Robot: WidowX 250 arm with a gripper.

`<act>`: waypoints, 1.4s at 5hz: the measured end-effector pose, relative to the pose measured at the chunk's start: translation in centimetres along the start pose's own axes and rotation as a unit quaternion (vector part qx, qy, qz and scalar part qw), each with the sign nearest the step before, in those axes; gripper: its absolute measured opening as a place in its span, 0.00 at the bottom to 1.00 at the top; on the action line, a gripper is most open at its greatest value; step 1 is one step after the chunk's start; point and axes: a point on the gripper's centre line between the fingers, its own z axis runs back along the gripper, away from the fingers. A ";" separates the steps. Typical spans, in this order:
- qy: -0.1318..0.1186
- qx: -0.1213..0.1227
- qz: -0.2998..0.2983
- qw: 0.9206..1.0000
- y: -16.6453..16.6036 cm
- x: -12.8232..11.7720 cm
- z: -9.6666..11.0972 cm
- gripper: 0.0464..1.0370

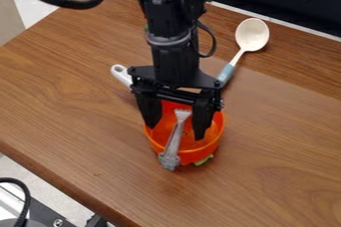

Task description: Moved the fork out of the orange pot

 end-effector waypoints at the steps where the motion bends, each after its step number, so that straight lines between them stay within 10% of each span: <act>1: -0.001 0.001 0.006 1.000 -0.1 0.2 -0.3 0.96; 6: 0.004 0.035 0.022 0.999 0.1 0.6 -2.4 0.91; 7: 0.004 0.035 0.021 0.999 0.0 0.6 -2.4 0.64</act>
